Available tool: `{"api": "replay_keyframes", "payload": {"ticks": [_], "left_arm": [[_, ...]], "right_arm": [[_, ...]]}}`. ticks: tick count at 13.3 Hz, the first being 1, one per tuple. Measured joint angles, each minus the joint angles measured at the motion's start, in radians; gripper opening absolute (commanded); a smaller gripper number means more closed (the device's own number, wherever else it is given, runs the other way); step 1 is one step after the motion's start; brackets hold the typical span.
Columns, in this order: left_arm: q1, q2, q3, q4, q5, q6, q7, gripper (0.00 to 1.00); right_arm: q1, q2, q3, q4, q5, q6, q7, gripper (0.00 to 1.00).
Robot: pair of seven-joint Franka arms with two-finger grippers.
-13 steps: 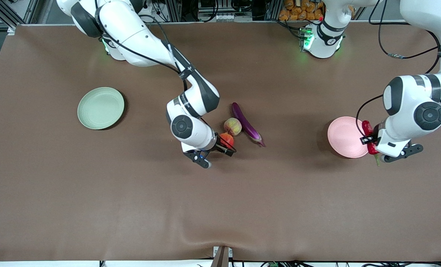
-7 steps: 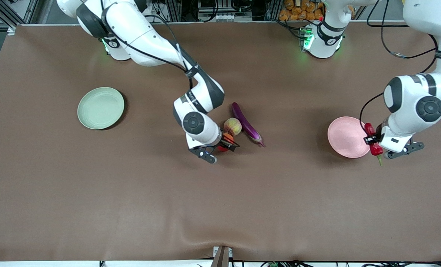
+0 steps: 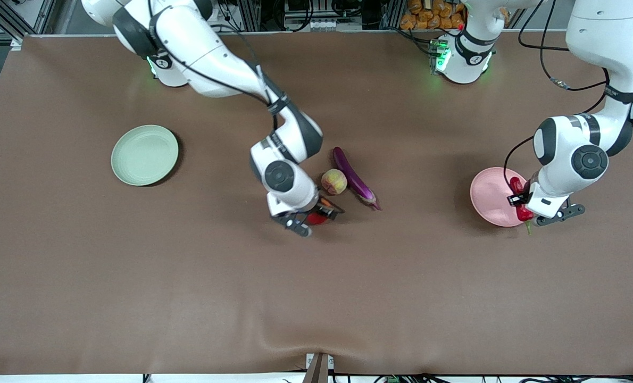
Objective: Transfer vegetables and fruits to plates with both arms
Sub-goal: 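Lower the chili with the left gripper while the right gripper grasps the apple, then open the left gripper on the chili while the right gripper carries the apple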
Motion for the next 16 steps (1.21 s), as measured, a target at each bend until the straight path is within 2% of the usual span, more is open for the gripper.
{"api": "replay_keyframes", "payload": {"ticks": [1,5,8,10,12,16], "left_arm": [[0.0,0.003,0.0,0.0,0.0,0.0,0.006,1.0],[0.0,0.008,-0.003,0.0,0.0,0.0,0.012,1.0],[0.0,-0.007,-0.016,0.011,0.0,0.008,0.012,1.0],[-0.001,-0.039,-0.055,0.024,0.0,-0.014,0.003,1.0],[-0.001,-0.069,-0.108,0.066,0.0,-0.108,-0.058,1.0],[-0.005,-0.083,-0.233,0.204,0.0,-0.305,-0.245,1.0]], "right_arm": [[-0.039,-0.004,0.001,0.011,0.001,-0.047,-0.034,0.0],[-0.175,-0.057,-0.001,0.042,0.007,-0.211,-0.303,0.0],[-0.321,-0.155,-0.01,0.043,0.006,-0.498,-0.628,0.0],[-0.435,-0.239,-0.012,0.006,-0.005,-0.653,-0.78,0.0],[-0.503,-0.358,-0.011,-0.137,-0.074,-0.694,-0.875,0.0],[-0.546,-0.593,-0.011,-0.552,-0.234,-0.574,-1.026,0.0]]}}
